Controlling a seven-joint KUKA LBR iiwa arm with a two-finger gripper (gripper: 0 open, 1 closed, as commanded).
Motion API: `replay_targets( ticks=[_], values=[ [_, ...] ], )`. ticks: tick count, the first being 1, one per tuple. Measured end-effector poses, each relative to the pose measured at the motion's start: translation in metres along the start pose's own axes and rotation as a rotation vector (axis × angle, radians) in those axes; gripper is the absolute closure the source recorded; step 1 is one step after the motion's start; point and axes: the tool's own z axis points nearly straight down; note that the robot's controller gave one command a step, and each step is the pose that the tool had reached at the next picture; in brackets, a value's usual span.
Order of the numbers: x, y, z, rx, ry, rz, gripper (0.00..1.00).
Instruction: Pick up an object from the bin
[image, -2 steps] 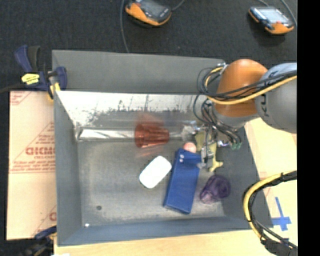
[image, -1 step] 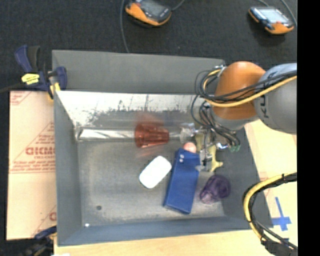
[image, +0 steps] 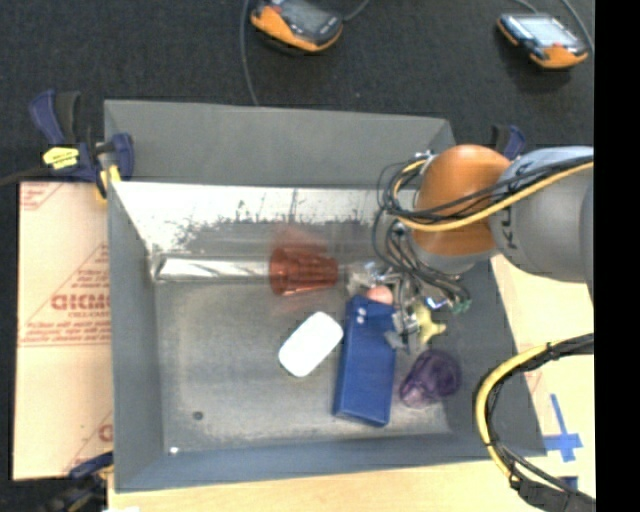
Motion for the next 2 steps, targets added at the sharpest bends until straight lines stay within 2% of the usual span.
replay_targets(
  ticks=[1, 2],
  values=[
    [0.0034, -0.0010, -0.0043, 0.005, -0.014, 0.252, 1.00],
    [0.0034, -0.0009, -0.0047, 0.005, -0.014, 0.251, 1.00]
  ],
)
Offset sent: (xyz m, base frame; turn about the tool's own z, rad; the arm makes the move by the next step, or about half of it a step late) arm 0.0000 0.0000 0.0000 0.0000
